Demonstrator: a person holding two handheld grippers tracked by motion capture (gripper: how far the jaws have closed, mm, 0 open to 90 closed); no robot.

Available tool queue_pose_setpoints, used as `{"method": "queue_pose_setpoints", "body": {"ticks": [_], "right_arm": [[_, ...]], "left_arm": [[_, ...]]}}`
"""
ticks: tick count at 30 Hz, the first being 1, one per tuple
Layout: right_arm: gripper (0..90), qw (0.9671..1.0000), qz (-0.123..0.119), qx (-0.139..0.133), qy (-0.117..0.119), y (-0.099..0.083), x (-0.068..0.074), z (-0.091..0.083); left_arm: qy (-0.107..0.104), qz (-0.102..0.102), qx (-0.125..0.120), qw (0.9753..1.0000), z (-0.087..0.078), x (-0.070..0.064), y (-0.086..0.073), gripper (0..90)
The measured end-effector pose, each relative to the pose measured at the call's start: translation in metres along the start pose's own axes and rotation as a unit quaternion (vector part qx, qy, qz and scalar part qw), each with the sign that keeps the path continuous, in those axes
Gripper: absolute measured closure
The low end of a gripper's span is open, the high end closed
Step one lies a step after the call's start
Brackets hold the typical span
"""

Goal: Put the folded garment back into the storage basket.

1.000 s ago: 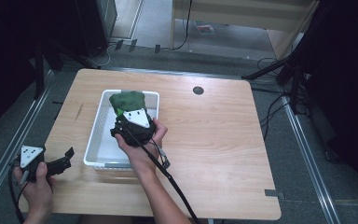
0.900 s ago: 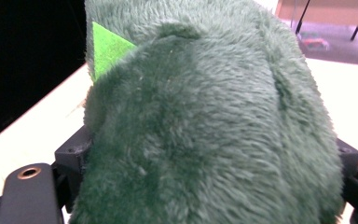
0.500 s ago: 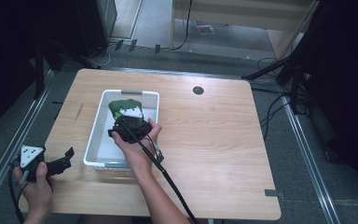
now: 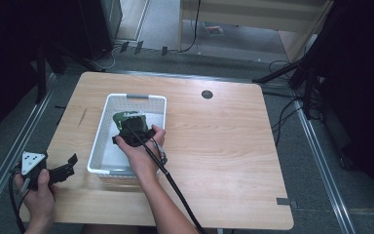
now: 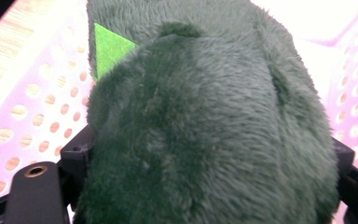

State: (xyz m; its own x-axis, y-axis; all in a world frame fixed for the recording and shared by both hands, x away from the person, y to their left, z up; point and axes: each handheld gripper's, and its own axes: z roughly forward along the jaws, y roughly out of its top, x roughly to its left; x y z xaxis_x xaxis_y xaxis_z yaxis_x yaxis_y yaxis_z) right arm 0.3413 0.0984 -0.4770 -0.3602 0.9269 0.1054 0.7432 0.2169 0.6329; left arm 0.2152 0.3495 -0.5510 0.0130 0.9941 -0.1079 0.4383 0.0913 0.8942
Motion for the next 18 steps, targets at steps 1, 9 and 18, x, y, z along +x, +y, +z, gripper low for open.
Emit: {"method": "queue_pose_setpoints", "body": {"ticks": [1, 9, 18], "right_arm": [[20.1, 1.0, 0.003, 0.002, -0.007, 0.0, 0.0, 0.001], [19.4, 0.999, 0.006, 0.04, -0.021, 0.001, -0.001, 0.013], [13.8, 0.9976, -0.005, 0.066, -0.018, 0.001, 0.001, 0.017]], "left_arm": [[0.0, 0.0, 0.0, 1.0, 0.0, 0.0, 0.0, 0.4], [0.0, 0.0, 0.0, 1.0, 0.0, 0.0, 0.0, 0.4], [0.0, 0.0, 0.0, 1.0, 0.0, 0.0, 0.0, 0.4]]}}
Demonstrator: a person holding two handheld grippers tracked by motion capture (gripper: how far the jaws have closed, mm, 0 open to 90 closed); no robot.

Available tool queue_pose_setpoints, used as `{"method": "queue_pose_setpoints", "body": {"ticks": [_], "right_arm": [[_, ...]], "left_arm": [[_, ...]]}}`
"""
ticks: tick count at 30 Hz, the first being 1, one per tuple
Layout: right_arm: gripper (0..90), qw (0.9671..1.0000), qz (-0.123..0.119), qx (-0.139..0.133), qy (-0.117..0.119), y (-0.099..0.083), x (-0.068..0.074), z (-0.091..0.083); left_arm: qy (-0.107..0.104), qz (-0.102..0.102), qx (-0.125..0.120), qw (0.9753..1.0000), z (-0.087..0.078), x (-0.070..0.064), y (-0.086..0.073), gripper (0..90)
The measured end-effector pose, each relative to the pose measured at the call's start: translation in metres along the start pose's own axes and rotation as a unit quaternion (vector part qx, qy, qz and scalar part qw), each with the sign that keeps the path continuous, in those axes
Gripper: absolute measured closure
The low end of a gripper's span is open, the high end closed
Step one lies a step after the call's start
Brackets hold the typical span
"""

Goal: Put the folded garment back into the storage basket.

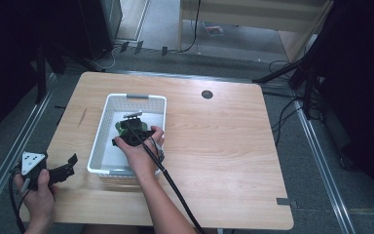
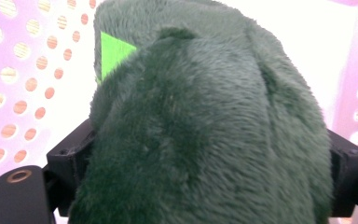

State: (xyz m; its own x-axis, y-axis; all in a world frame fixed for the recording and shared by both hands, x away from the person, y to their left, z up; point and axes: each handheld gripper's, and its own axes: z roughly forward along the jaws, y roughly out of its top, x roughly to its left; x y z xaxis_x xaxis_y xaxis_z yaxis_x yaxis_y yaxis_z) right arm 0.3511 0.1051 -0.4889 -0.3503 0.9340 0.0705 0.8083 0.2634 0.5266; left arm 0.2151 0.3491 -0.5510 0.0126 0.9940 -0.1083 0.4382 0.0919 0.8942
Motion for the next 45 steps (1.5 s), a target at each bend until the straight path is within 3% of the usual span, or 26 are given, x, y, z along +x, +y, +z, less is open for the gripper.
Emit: {"method": "queue_pose_setpoints", "body": {"ticks": [6, 7, 8, 9, 13, 23, 33, 36, 45], "right_arm": [[12.2, 0.9999, -0.002, 0.004, 0.01, 0.0, -0.001, -0.002], [4.1, 0.9997, -0.003, 0.003, 0.023, 0.001, -0.002, -0.004], [4.1, 0.9997, -0.003, 0.003, 0.023, 0.001, -0.002, -0.004], [0.0, 0.9992, -0.002, 0.002, 0.04, 0.002, -0.003, -0.007], [0.0, 0.998, 0.001, -0.015, 0.062, 0.002, -0.005, -0.015], [0.0, 0.994, -0.006, -0.067, 0.087, 0.003, -0.016, -0.043], [0.0, 0.991, -0.011, -0.109, 0.076, 0.0, -0.031, -0.065], [0.0, 0.9882, -0.006, -0.136, 0.071, -0.003, -0.042, -0.074], [0.0, 0.9831, 0.016, -0.174, 0.054, -0.009, -0.072, -0.089]], "left_arm": [[0.0, 0.0, 0.0, 1.0, 0.0, 0.0, 0.0, 0.4], [0.0, 0.0, 0.0, 1.0, 0.0, 0.0, 0.0, 0.4], [0.0, 0.001, 0.0, 1.0, 0.0, 0.0, 0.0, 0.4], [0.0, 0.0, 0.0, 1.0, 0.0, 0.0, 0.0, 0.4], [0.0, 0.001, 0.0, 1.0, 0.0, 0.0, 0.0, 0.4], [0.0, 0.0, 0.0, 1.0, 0.0, 0.0, 0.0, 0.4], [0.0, 0.001, 0.0, 1.0, 0.0, 0.0, 0.0, 0.4], [0.001, 0.001, 0.0, 1.0, 0.0, 0.0, 0.0, 0.4], [0.001, 0.003, 0.0, 1.0, 0.0, 0.0, 0.0, 0.4]]}}
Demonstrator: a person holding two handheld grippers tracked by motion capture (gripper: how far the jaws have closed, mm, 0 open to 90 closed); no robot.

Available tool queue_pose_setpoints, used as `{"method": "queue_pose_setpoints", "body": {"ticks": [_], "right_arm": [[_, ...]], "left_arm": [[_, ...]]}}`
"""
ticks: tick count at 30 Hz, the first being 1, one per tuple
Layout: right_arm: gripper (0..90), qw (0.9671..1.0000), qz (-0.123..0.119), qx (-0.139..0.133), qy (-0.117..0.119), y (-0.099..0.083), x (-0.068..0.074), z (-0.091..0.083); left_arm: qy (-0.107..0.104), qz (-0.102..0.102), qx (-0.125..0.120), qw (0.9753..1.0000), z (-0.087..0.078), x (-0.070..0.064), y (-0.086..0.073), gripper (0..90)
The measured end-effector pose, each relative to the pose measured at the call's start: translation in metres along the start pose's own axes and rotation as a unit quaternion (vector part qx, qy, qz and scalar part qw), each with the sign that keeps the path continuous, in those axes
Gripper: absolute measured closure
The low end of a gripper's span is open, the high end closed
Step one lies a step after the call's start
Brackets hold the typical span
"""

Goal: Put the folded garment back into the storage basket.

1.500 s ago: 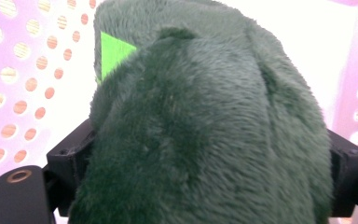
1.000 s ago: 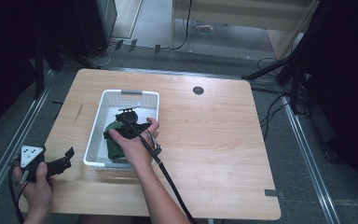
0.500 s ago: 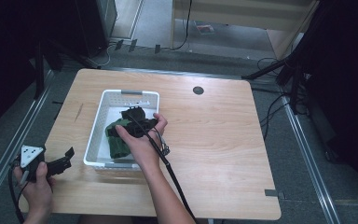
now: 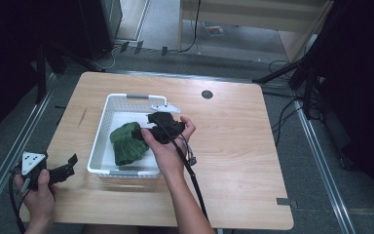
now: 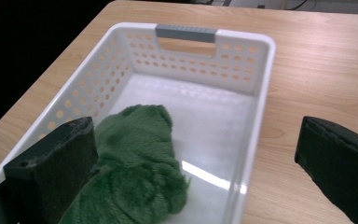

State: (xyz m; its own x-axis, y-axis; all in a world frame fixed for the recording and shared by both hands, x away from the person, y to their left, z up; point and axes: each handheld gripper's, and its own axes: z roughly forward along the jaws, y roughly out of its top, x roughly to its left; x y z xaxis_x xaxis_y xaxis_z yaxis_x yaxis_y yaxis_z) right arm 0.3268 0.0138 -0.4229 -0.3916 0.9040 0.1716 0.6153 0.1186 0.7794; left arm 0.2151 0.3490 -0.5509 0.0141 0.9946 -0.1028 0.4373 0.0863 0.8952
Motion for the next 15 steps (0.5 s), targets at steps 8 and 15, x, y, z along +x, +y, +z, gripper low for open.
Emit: {"method": "queue_pose_setpoints", "body": {"ticks": [8, 15], "right_arm": [[0.0, 0.9994, 0.016, -0.022, -0.023, -0.002, -0.029, -0.014], [0.0, 0.9981, 0.03, -0.034, -0.042, -0.006, -0.053, -0.024]], "left_arm": [[0.0, 0.0, 0.0, 1.0, 0.0, 0.0, 0.0, 0.4], [0.001, 0.0, 0.0, 1.0, 0.0, 0.0, 0.0, 0.4]]}}
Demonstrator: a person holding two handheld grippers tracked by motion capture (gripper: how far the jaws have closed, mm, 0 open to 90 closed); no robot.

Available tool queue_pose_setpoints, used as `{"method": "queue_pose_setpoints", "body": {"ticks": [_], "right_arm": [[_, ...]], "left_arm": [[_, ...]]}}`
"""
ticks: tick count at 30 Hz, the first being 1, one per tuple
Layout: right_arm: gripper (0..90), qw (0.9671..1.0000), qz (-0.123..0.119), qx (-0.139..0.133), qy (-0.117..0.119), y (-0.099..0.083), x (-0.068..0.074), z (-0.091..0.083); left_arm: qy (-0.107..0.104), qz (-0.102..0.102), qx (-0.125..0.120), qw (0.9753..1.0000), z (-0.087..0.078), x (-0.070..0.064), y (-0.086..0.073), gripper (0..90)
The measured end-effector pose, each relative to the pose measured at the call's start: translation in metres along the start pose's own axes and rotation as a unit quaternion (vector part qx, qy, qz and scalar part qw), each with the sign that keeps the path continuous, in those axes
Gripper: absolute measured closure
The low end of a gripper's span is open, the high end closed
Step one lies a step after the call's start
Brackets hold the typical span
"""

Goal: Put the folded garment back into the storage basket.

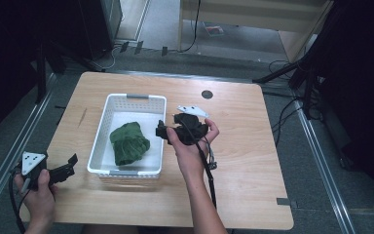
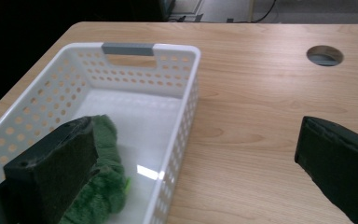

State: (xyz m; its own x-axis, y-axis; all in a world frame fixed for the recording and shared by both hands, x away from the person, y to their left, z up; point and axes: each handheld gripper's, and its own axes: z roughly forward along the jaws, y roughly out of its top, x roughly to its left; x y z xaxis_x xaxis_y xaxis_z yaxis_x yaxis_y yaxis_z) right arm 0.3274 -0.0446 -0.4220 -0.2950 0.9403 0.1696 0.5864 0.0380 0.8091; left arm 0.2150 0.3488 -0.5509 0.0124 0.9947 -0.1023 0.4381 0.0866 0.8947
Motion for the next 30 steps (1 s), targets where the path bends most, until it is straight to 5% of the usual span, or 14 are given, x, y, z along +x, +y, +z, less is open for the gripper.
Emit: {"method": "queue_pose_setpoints", "body": {"ticks": [23, 30], "right_arm": [[0.5, 0.9962, 0.022, -0.044, -0.072, -0.016, -0.082, -0.032], [1.0, 0.9948, 0.031, -0.057, -0.078, -0.023, -0.103, -0.041]], "left_arm": [[0.0, -0.001, -0.001, 1.0, 0.0, 0.0, 0.0, 0.4], [0.001, -0.003, -0.001, 1.0, 0.0, 0.0, 0.0, 0.4]]}}
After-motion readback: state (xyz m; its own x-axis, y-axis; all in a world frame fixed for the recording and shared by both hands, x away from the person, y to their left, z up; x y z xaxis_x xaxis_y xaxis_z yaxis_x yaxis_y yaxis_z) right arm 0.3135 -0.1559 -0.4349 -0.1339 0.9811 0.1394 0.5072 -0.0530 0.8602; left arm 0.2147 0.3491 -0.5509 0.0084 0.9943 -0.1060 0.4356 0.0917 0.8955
